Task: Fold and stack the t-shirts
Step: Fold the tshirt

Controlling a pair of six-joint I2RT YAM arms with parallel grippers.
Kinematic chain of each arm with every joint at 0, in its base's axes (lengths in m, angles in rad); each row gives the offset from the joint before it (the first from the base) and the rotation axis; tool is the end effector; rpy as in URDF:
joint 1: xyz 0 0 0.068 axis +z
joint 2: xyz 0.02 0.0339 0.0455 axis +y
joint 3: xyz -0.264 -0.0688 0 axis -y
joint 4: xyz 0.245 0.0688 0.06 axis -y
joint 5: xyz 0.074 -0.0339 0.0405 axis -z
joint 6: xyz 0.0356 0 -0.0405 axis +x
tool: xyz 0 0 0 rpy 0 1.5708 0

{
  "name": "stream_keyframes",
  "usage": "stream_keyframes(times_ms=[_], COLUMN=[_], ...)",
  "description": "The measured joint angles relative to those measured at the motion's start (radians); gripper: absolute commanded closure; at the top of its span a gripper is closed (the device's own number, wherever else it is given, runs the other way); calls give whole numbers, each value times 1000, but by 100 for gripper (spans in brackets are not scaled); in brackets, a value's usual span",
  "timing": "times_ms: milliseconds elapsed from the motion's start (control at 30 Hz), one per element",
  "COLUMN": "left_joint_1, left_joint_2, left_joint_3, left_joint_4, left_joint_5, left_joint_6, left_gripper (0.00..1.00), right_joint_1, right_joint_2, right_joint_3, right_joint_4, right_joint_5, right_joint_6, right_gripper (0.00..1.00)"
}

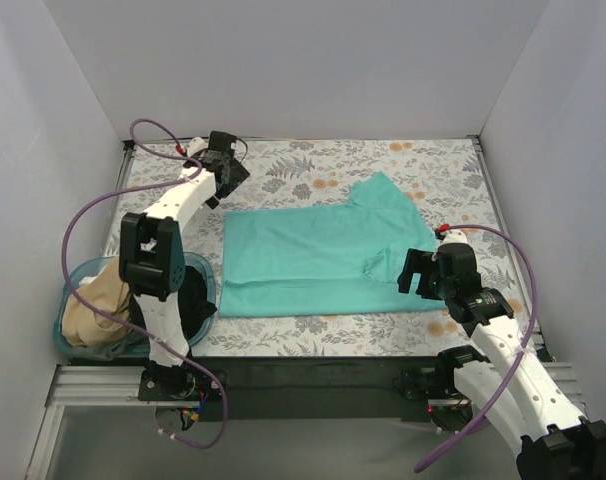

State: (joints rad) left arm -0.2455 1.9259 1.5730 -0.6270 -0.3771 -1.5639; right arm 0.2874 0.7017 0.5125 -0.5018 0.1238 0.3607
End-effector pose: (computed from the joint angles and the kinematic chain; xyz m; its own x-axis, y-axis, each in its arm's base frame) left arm 0.4126 -0.0899 0.2437 -0.0325 -0.9503 -0.3096 -0.8053 0.2084 -0.5550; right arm 0.1494 0.0396 0.2271 -0.6389 0.1764 -0.7488 0.0379 0.9794 0.1983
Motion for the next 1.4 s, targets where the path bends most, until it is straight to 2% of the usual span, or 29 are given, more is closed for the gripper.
stream_keyframes(times_ms=[67, 167, 267, 500, 733, 767, 800, 1133, 1233, 1400], left_joint_1=[19, 35, 40, 41, 47, 47, 47, 48, 48, 50], left_joint_2=[95, 185, 235, 272, 274, 270, 264, 210, 200, 172], left_joint_3=[88, 129, 129, 132, 127, 118, 107, 4, -14, -57], left_joint_4=[-22, -53, -89, -111, -117, -109, -98, 8, 27, 58], left_joint_5=[12, 21, 23, 19, 18, 18, 18, 30, 36, 50], left_joint_6=[8, 13, 13, 15, 16, 16, 12, 34, 43, 58], left_gripper=[26, 34, 38, 57, 85, 97, 100, 100, 100, 100], right_joint_1=[0, 0, 0, 0, 0, 0, 0, 0, 0, 0], right_joint_2=[0, 0, -2, -2, -2, -2, -2, 73, 174, 417], right_joint_3=[0, 0, 0, 0, 0, 0, 0, 18, 104, 361], right_joint_4=[0, 0, 0, 0, 0, 0, 0, 3, 8, 59], right_joint_5=[-1, -8, -13, -22, -23, -23, -23, -13, -11, 0], right_joint_6=[-1, -3, -5, -8, -9, -9, -9, 4, 8, -6], right_gripper=[2, 2, 2, 2, 2, 2, 2, 2, 2, 2])
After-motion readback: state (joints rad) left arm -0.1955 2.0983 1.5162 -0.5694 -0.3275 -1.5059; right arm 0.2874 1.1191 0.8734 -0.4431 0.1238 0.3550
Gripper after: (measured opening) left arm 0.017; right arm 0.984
